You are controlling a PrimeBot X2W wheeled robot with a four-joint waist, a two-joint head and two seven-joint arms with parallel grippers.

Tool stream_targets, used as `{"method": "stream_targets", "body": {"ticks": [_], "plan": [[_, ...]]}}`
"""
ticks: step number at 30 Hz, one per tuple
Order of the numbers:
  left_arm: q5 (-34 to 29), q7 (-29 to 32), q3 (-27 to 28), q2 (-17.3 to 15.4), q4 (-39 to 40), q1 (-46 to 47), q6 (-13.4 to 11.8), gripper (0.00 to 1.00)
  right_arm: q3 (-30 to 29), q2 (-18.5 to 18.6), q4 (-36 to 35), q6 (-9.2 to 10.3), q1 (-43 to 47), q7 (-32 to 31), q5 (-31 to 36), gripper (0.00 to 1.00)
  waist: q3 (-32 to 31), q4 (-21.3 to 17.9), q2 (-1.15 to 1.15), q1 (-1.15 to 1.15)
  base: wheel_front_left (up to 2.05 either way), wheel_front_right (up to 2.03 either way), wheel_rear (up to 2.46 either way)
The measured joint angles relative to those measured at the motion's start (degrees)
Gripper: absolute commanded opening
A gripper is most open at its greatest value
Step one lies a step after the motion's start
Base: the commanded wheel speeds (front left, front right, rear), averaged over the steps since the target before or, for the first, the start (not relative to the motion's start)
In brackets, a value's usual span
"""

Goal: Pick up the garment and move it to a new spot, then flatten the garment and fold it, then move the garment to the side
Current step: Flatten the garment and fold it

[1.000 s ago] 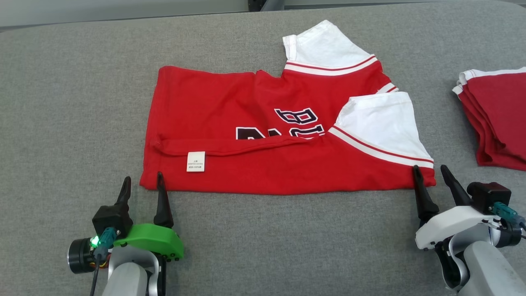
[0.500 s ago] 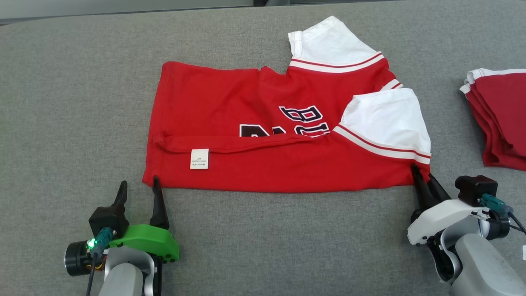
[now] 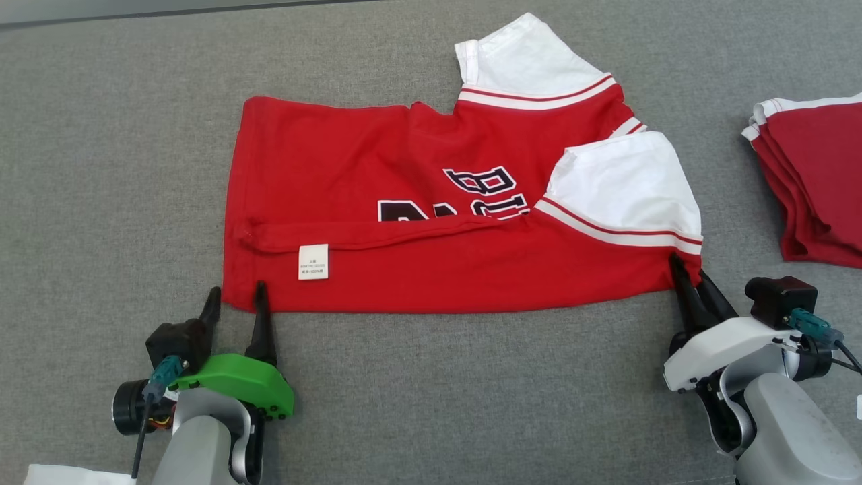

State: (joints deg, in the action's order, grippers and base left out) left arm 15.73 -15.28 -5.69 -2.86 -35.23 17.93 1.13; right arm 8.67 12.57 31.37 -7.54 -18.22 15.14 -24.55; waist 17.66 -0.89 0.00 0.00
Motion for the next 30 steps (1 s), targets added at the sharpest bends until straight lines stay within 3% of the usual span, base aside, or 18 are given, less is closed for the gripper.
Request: {"method": "stream_targets", "body": {"ticks": [11, 25, 26, 27, 28, 29, 30], "plan": [[2.7, 0.1, -0.5, 0.1, -1.4, -5.4, 2.9, 0.00, -0.6, -1.5, 2.4, 0.00, 3.4, 0.0, 0.0, 0.00, -5.7, -0.1, 0.00, 0.00, 0.00, 0.00, 0.00], [-0.6, 0.1, 3.6, 0.2, -1.4, -18.3, 4.9, 0.00, 1.0, -0.6, 3.0, -0.02, 14.3, 0.0, -1.6, 0.00, -18.4, 0.1, 0.00, 0.00, 0.00, 0.00, 0.00], [-0.3, 0.1, 3.5, 0.2, -1.9, -18.7, 4.9, 0.09, 1.1, -0.6, 3.0, -0.02, 14.7, 0.0, -1.9, 0.00, -18.9, 0.2, 0.00, 0.00, 0.00, 0.00, 0.00], [0.0, 0.1, 3.1, 0.2, -2.2, -18.9, 4.9, 0.64, 1.2, -0.5, 3.0, -0.02, 14.8, 0.0, -2.2, 0.00, -19.2, 0.3, 0.00, 0.00, 0.00, 0.00, 0.00], [0.1, 0.1, 2.6, 0.2, -2.4, -18.9, 4.9, 1.00, 1.2, -0.4, 3.0, -0.02, 14.8, 0.0, -2.3, 0.07, -19.3, 0.5, 0.00, 0.00, 0.00, 0.00, 0.00], [0.2, 0.1, 2.2, 0.2, -2.4, -18.8, 4.9, 1.00, 1.1, -0.2, 2.9, -0.02, 14.8, 0.0, -2.4, 0.69, -19.2, 0.6, 0.00, 0.00, 0.00, 0.00, 0.00], [0.3, 0.1, 1.8, 0.2, -2.4, -18.7, 4.7, 1.00, 1.0, -0.1, 2.9, -0.01, 14.7, 0.0, -2.4, 1.00, -19.1, 0.6, 0.00, 0.00, 0.00, 0.00, 0.00]]}}
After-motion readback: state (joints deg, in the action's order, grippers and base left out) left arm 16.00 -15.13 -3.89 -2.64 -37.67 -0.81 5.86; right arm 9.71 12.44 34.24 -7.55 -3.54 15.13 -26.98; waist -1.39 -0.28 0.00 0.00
